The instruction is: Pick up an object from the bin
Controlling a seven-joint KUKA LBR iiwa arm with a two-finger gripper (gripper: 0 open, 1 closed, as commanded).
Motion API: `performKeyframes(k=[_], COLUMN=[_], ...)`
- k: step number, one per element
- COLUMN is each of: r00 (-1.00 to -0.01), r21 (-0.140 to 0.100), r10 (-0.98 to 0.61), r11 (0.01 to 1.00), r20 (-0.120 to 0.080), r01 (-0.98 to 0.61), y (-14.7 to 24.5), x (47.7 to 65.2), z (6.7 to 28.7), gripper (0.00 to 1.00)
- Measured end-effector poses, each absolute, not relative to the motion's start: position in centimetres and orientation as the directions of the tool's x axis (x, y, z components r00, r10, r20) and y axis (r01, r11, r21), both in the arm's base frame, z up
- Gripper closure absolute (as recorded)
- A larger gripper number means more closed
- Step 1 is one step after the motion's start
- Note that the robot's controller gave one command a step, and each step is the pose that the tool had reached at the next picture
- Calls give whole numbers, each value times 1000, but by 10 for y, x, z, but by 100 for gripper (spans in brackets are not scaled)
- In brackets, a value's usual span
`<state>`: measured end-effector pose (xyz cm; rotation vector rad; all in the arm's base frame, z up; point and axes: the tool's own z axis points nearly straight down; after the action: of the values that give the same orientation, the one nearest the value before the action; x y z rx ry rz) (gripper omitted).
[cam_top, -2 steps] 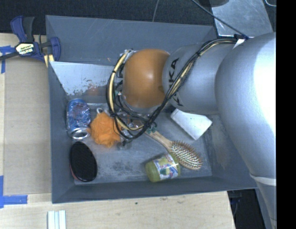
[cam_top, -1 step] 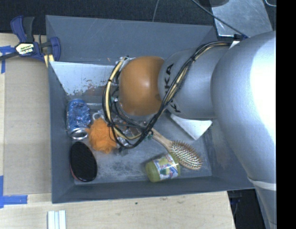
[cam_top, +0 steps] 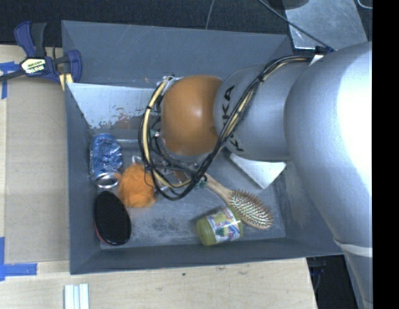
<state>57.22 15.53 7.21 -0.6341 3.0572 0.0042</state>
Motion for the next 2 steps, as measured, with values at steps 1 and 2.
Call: performKeyframes(k=[1, 2], r00=[-923, -922], r21=[-4, -1], r10=[-384, -386], r11=[923, 923], r20=[-30, -22], r01=[-384, -386], y=[118, 120], x=[559, 558], z=[184, 179], gripper=[100, 0])
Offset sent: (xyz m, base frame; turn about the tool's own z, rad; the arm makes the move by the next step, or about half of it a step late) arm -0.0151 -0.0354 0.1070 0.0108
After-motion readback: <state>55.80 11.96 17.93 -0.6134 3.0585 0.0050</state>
